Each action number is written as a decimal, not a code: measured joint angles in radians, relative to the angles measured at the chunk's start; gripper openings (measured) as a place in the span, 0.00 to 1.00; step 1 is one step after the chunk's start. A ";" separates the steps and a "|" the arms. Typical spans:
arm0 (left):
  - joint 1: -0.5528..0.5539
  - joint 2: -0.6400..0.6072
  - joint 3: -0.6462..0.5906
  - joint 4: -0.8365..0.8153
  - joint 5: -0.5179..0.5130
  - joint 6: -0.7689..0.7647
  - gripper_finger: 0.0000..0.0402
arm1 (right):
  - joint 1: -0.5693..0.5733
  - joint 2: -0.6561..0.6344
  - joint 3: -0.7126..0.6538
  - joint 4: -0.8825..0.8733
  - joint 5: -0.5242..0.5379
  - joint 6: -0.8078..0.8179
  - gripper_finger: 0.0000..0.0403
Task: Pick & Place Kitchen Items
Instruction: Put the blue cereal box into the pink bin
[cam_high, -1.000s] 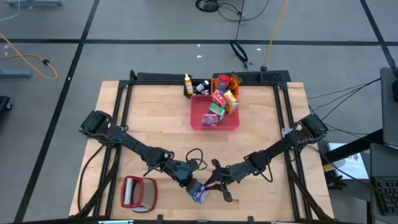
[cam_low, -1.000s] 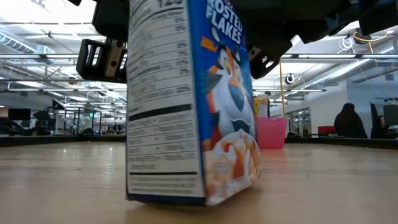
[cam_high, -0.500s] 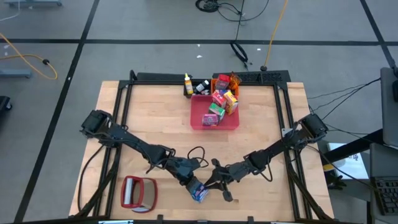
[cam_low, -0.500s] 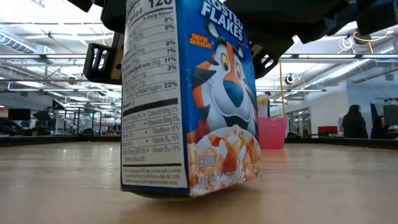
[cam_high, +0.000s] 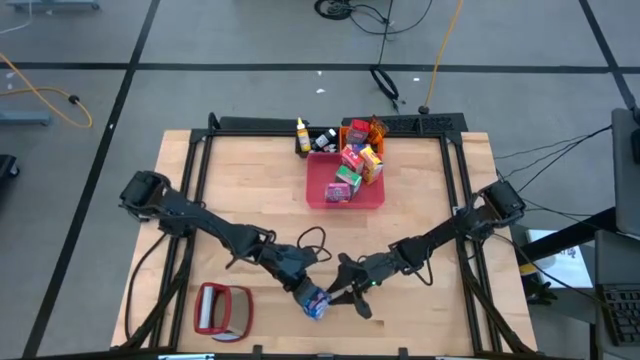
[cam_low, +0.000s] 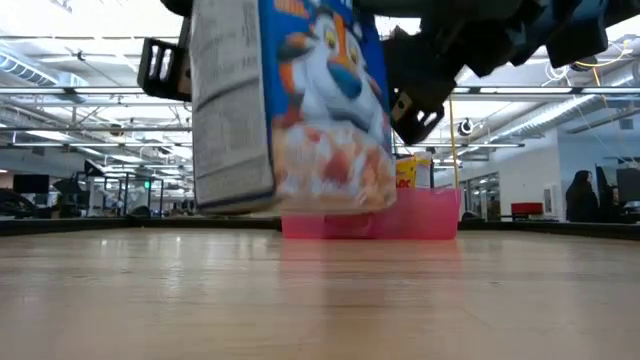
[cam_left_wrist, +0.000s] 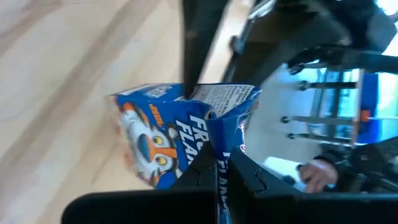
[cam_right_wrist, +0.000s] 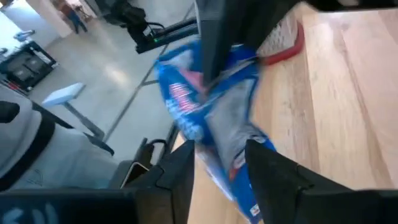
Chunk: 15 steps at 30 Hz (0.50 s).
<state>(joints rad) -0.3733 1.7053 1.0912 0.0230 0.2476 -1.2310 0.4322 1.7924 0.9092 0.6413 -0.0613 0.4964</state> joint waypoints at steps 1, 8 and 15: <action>0.001 -0.018 -0.001 -0.025 0.001 0.009 0.00 | -0.003 0.000 0.000 0.007 -0.005 -0.006 0.35; 0.024 -0.137 -0.001 -0.224 0.010 0.055 0.00 | -0.021 0.000 0.000 0.038 -0.020 -0.022 0.38; 0.088 -0.296 -0.002 -0.517 -0.021 0.119 0.00 | -0.027 0.000 0.000 0.049 -0.020 -0.022 0.36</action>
<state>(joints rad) -0.2854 1.4094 1.0895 -0.4941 0.2268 -1.1116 0.4049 1.7920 0.9092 0.6906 -0.0818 0.4749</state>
